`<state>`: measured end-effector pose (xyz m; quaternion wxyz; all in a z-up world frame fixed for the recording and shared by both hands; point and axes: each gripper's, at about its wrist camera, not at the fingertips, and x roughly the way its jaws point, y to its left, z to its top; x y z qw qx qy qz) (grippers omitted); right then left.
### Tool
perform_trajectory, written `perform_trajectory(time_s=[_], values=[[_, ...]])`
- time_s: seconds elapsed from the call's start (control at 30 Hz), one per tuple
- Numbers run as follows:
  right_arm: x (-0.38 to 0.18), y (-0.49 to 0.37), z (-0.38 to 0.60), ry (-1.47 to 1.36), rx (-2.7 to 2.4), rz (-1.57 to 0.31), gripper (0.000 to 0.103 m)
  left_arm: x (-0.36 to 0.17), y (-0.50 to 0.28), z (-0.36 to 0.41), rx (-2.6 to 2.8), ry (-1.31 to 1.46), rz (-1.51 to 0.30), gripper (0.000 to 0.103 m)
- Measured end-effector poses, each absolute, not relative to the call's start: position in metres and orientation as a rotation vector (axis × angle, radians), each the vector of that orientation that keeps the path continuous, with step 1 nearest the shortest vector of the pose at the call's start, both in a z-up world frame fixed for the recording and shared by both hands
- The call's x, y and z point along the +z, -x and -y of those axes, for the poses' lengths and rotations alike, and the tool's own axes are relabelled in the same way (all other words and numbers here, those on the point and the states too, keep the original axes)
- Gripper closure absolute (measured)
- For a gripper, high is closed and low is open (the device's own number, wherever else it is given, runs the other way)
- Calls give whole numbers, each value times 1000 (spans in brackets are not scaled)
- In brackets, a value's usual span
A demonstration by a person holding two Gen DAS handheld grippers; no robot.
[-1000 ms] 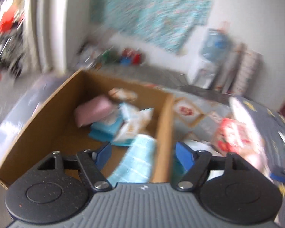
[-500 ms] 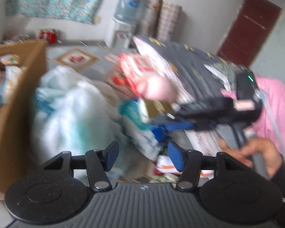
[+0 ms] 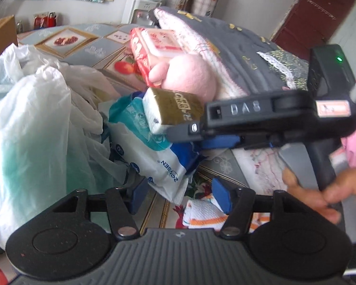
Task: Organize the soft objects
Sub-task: 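Grasp the blue-and-white wet-wipes packet in the pile with the right gripper, then carry the wet-wipes packet over the cardboard box with the right gripper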
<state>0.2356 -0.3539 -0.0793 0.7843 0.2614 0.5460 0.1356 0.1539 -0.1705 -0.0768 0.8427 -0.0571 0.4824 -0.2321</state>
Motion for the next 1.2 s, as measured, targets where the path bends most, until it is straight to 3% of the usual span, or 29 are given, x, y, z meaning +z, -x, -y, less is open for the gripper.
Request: perform_trajectory(time_s=[0.27,0.73,1.03,1.2], values=[[-89,-222,356,-683,384,-1265,48,-73,-150,158,-499,160,-1050,35],[-101,-234,347,-704,340,-1212,47,-89,-166,167,-436,98,-1093,34],[-98,-216,368,-1127,417,-1276,51,-34,-157,149,-469,157,-1009,30],[-87,-200,368,-1194,419,-1228,52,-21,-147,146,-487,177,-992,30]])
